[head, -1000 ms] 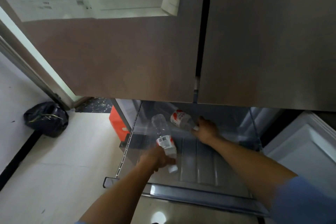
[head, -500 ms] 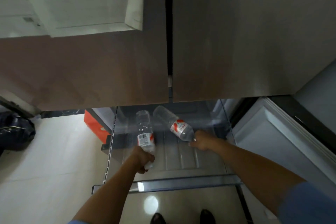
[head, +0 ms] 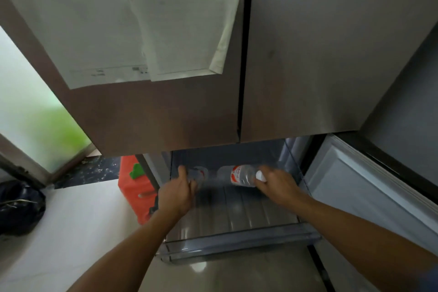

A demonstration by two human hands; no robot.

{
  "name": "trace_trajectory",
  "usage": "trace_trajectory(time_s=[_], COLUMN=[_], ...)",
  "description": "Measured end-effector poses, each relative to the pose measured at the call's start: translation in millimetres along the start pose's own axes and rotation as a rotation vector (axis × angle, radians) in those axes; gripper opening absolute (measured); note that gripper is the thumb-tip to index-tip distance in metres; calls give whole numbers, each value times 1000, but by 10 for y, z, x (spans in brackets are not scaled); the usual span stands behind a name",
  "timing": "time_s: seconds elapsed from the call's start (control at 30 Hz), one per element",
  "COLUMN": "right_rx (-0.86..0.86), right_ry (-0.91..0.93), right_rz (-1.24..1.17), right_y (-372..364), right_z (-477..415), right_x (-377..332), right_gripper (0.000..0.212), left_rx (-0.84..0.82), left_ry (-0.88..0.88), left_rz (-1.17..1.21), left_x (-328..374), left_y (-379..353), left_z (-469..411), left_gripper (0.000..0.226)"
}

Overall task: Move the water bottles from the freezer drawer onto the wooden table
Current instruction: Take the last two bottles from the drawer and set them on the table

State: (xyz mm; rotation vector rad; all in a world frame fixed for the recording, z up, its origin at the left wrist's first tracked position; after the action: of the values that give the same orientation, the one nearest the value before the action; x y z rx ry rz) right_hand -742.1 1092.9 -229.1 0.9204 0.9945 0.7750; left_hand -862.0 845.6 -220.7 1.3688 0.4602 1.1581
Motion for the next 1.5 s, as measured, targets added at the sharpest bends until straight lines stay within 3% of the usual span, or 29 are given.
trace_trajectory(time_s=[0.1,0.2,0.37,0.5,0.6,0.77,0.97,1.1,1.3,1.4,1.5], right_rx=[89,151,226,323,443,527,318,150,-2,-35,-63], right_ry=[104,149,138,275,406,623,857,1032,1291,1392,1444], right_rz=[6,84,207,245,218,93,67,184,313,317,296], right_y=[191,338,659,934,1015,920,248,-326,-1153,-1524,-1988], right_z=[81,162,375,607,824,1317,1913,2421,3430,4023,4588], right_x=[-218,-382,-499,-750,-992,-1475,-2242,-2838,-3996,-4651,-5268], right_gripper=[34,53,38,38,50,47,47,42,58,41,37], left_rx=[33,100,251,404,539,622,398,328,396,435,473], left_ry=[-46,-94,-127,-70,-4,210,495,690,898,1005,1082], left_rz=[-42,-84,-145,-192,-115,-77,-115,-86,-20,15,40], left_x=[10,51,85,183,179,-27,-615,-1036,-1550,-1837,-2122], left_y=[165,310,610,962,1145,1150,711,378,132,37,-28], left_z=[2,116,492,1032,1596,2666,3872,4885,6532,7355,8173], left_gripper=[34,34,32,31,29,32,33,34,33,32,25])
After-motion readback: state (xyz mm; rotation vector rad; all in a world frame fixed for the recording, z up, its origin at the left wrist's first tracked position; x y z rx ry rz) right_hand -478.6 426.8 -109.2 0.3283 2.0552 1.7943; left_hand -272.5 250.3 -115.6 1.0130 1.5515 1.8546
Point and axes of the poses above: each hand's wrist, its own z-axis away from the middle knuckle, its own y-axis out of the back of the hand, x = y × z, the point moved 2 cm from there along -z, towards the middle knuckle, and after that the axes turned 14 degrees about -x, right-handed, at the moved point
